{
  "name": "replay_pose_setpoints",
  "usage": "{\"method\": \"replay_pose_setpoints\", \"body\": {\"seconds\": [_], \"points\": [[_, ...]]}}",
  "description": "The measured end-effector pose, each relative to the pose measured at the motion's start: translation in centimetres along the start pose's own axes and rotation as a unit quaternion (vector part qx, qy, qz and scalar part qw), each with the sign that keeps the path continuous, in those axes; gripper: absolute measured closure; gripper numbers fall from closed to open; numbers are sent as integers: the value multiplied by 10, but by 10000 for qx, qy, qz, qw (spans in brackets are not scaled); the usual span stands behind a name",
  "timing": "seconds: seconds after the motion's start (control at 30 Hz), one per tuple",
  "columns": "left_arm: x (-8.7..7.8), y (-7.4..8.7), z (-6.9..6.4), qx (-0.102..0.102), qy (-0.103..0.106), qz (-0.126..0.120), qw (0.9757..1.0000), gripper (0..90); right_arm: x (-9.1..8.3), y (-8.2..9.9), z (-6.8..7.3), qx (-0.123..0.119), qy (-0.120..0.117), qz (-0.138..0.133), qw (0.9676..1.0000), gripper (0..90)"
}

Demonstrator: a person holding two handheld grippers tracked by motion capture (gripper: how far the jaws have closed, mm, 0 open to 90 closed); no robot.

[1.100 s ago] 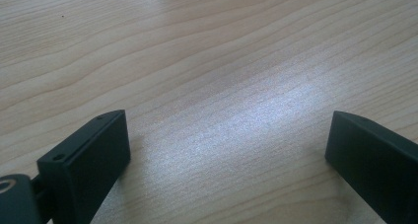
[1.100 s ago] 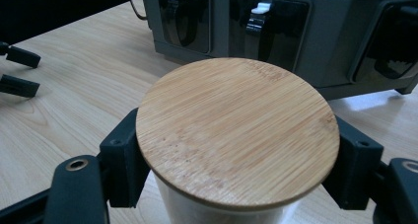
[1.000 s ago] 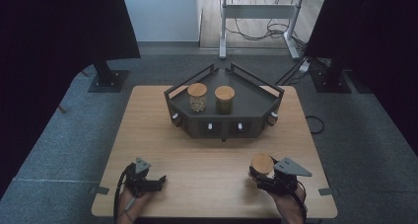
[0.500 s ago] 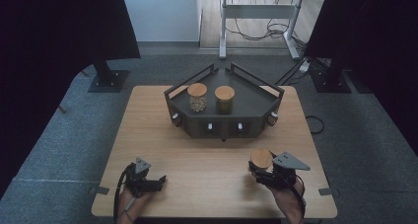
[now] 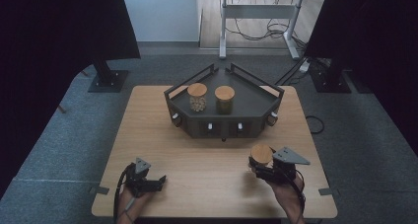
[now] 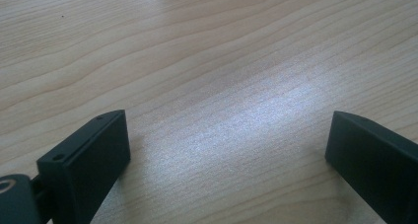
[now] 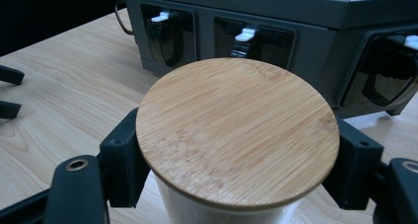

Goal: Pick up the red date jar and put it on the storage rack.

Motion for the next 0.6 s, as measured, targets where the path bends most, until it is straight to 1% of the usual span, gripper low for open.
{"method": "replay_pose_setpoints", "body": {"seconds": [0.6], "points": [[0,0,0,10,11,-2,10000,29,8,-18,-7,-30,7,-17,10000,249]]}}
Point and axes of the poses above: each handheld gripper's, and its own axes: x roughly forward along the jaws, y roughly out of its underside, z roughly to its left, the point moved 2 cm from there along x, roughly forward along the jaws, and after that the axes turned 14 degrees about -y, right-handed, at the moved point
